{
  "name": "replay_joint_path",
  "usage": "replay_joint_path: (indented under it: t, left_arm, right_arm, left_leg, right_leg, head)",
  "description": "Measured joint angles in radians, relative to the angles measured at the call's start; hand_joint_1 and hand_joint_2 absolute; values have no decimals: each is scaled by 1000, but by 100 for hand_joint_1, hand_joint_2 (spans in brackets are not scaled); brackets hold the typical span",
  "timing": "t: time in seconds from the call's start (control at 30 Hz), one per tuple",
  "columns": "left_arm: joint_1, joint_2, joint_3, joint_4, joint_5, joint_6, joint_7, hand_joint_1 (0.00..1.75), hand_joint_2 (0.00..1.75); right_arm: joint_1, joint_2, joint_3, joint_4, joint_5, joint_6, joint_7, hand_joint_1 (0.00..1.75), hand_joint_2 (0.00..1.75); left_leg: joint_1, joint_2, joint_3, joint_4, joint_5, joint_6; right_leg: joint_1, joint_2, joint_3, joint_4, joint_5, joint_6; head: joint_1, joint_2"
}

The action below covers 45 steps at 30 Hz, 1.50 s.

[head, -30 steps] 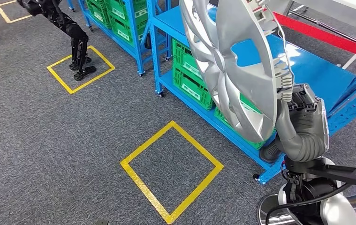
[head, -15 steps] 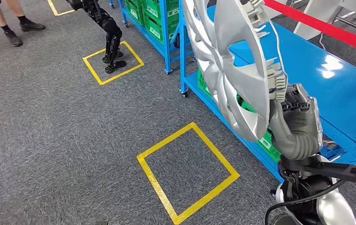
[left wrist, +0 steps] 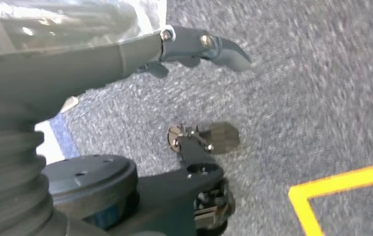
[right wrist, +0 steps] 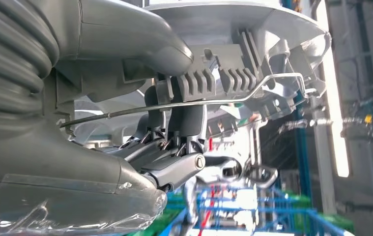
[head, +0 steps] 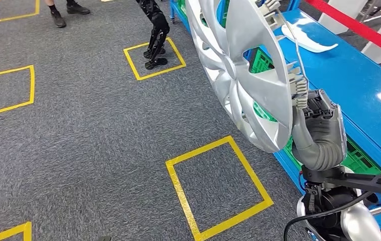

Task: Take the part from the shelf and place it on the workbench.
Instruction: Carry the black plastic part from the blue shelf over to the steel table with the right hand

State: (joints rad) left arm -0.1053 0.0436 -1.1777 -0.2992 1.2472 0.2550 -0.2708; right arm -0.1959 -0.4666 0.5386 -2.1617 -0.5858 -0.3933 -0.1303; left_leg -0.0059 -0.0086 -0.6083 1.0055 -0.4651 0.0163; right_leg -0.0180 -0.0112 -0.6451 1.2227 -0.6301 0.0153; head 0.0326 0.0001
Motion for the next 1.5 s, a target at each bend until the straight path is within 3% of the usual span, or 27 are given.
replay_joint_path:
  t: [0.07,0.1,0.13,0.2,0.27,0.33,0.37,0.43,0.5,0.57,0.6,0.63,0.7,0.77,0.83,0.87,0.93,1.0,1.03,1.07,1.1,1.17,1.23,1.3,1.37,1.43,1.5]
  left_arm:
    - [0,-4,0,-1,-1,-9,1,0,175]
    - [0,-6,0,-2,-4,-14,1,0,175]
    - [0,-9,0,-2,-8,-18,2,0,175]
    - [-1,-13,-2,-2,-19,-26,10,0,175]
    - [-3,-14,-6,-2,-30,-31,25,0,175]
    - [0,-13,-10,-2,-31,-29,36,0,175]
    - [3,-12,-11,-2,-28,-27,38,0,175]
    - [3,-9,-12,-2,-19,-22,36,0,175]
    - [0,-8,-12,-2,-12,-21,31,0,175]
    - [-1,-8,-12,-2,-9,-20,28,0,175]
    - [0,-8,-12,-2,-9,-20,27,0,175]
    - [0,-7,-12,-2,-8,-19,26,0,175]
    - [0,-6,-12,-2,-8,-18,24,0,175]
    - [-2,-6,-11,-2,-5,-16,19,0,175]
    - [0,-6,-11,-2,-1,-16,7,0,175]
    - [3,-6,-11,-2,1,-18,-1,0,175]
    - [4,-6,-10,-2,4,-22,-15,0,175]
    - [1,-9,-10,-2,6,-26,-26,0,175]
    - [-1,-11,-10,-2,7,-28,-30,0,175]
    - [-2,-14,-10,-3,8,-30,-31,0,175]
    - [-1,-15,-10,-3,9,-30,-32,0,175]
    - [-1,-16,-10,-3,10,-27,-29,0,175]
    - [-2,-15,-10,-3,11,-23,-24,0,175]
    - [-2,-14,-10,-2,13,-20,-18,0,175]
    - [2,-12,-10,-2,16,-16,-13,0,175]
    - [6,-10,-10,-3,19,-14,-10,0,175]
    - [4,-10,-10,-3,20,-13,-8,0,175]
  right_arm:
    - [2,-1,-3,2,-4,0,-5,175,175]
    - [3,-2,-6,2,-7,0,-7,175,175]
    - [4,-3,-10,2,-10,0,-8,175,175]
    - [9,-3,-17,3,-12,0,-11,175,175]
    - [16,-3,-20,4,-9,0,-15,175,175]
    - [21,-3,-21,5,0,-1,-16,175,175]
    - [22,-2,-21,5,5,-1,-16,175,175]
    - [23,-2,-22,5,12,-1,-17,175,175]
    - [24,-1,-24,5,14,-1,-17,175,175]
    - [24,0,-25,5,14,-1,-17,175,175]
    - [23,0,-25,6,14,-1,-17,175,175]
    - [23,1,-26,6,14,-1,-17,175,175]
    - [21,1,-29,6,14,-1,-17,175,175]
    - [19,1,-32,6,14,2,-17,175,175]
    - [15,2,-32,6,14,8,-15,175,175]
    - [11,2,-32,6,14,11,-13,175,175]
    - [2,1,-34,6,14,17,-11,175,175]
    - [-5,1,-35,7,14,22,-10,175,175]
    - [-7,1,-35,9,12,25,-10,175,175]
    - [-9,1,-35,10,10,27,-10,175,175]
    - [-11,1,-35,12,7,28,-9,175,175]
    - [-15,1,-35,16,2,30,-9,175,175]
    - [-17,1,-35,20,-3,32,-11,175,175]
    - [-17,1,-35,24,-6,35,-13,175,175]
    - [-18,2,-35,27,-8,36,-14,175,175]
    - [-17,2,-35,29,-8,36,-14,175,175]
    - [-16,3,-36,30,-8,36,-16,175,175]
  left_leg:
    - [0,-25,1,2,-2,2]
    - [1,-39,1,5,-3,1]
    - [3,-53,2,9,-6,-1]
    - [6,-79,-3,25,-15,-11]
    - [10,-102,-15,38,-20,-22]
    - [14,-124,-23,39,-17,-32]
    - [13,-119,-25,42,-20,-37]
    - [11,-73,-46,89,-49,-49]
    - [12,-19,-100,206,-100,-58]
    - [15,-7,-144,293,-122,-61]
    - [16,-5,-142,288,-108,-59]
    - [15,-2,-122,246,-77,-56]
    - [6,29,-57,118,-18,-46]
    - [-7,57,-20,42,-3,-33]
    - [-14,50,-17,28,-8,-21]
    - [-13,42,-14,22,-6,-16]
    - [-9,25,-7,8,0,-3]
    - [-6,6,-4,4,2,5]
    - [-6,-4,-3,5,1,7]
    - [-6,-17,-3,6,0,8]
    - [-5,-30,-2,8,-1,7]
    - [-2,-58,-1,17,-7,3]
    - [1,-85,-10,34,-17,-7]
    - [5,-108,-23,46,-19,-19]
    - [10,-125,-30,46,-16,-30]
    - [7,-91,-42,72,-34,-40]
    - [5,-30,-88,172,-81,-51]
  right_leg:
    - [0,9,-52,81,-6,2]
    - [-1,12,-55,69,21,3]
    - [-2,18,-42,22,61,4]
    - [-8,58,0,-94,128,6]
    - [-10,90,22,-148,139,3]
    - [-8,78,26,-153,133,-6]
    - [-9,67,29,-156,133,-12]
    - [-11,41,39,-165,134,-24]
    - [-7,12,48,-169,131,-32]
    - [-5,-16,54,-169,126,-34]
    - [-4,-29,58,-169,123,-33]
    - [-3,-41,63,-169,119,-32]
    - [-1,-61,73,-170,112,-27]
    - [2,-79,78,-173,108,-18]
    - [2,-96,83,-178,107,-7]
    - [0,-96,85,-178,102,-2]
    - [-3,-59,70,-143,75,3]
    - [-3,-7,13,-36,24,2]
    - [-2,4,-22,27,4,2]
    - [-2,8,-50,70,-2,3]
    - [-2,10,-63,82,12,4]
    - [-5,20,-41,2,87,6]
    - [-12,62,1,-104,138,8]
    - [-13,90,16,-142,137,5]
    - [-11,73,19,-148,136,-6]
    - [-12,48,29,-157,137,-17]
    - [-11,19,39,-164,135,-26]
  head:
    - [3,0]
    - [3,0]
    - [4,0]
    - [5,0]
    - [5,0]
    - [3,0]
    - [2,0]
    - [-2,0]
    - [-6,0]
    - [-6,0]
    - [-6,0]
    - [-6,0]
    - [-6,0]
    - [-6,0]
    - [-6,0]
    - [-5,0]
    - [-4,0]
    - [2,0]
    - [5,0]
    - [6,0]
    - [6,0]
    - [7,0]
    - [8,0]
    - [6,0]
    - [4,0]
    - [0,0]
    - [-5,0]
